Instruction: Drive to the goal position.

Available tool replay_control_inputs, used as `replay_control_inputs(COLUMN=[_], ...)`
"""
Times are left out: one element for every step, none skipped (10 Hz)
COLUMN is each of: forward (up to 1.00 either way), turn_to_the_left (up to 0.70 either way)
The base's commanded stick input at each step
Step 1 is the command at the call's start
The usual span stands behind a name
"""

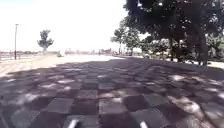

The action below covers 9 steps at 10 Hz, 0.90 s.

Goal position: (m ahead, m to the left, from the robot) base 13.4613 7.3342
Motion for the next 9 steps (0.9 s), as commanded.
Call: replay_control_inputs(forward=[0.70,0.70,0.70,0.70,0.70,0.70,0.70,0.70,0.70], turn_to_the_left=[0.00,0.00,0.00,0.00,0.14,0.27,0.27,0.27,0.27])
